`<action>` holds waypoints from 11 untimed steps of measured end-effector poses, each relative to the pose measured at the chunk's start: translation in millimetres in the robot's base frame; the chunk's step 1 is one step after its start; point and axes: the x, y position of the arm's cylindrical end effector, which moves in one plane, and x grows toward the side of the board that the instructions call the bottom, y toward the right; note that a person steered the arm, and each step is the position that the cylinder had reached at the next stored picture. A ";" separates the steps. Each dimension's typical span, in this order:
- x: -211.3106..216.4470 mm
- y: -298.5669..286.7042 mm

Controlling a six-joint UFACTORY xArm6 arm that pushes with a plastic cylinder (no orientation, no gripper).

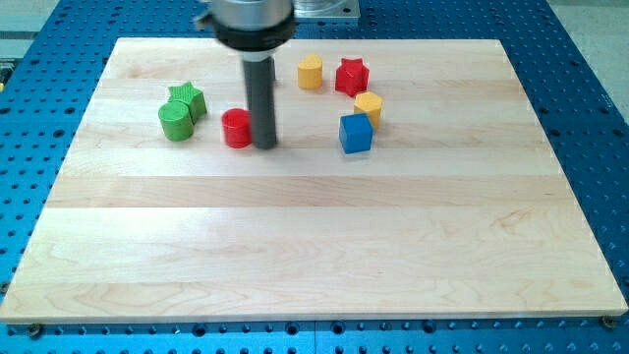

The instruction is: Place the green circle at the top of the red circle

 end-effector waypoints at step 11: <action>-28.5 -105.0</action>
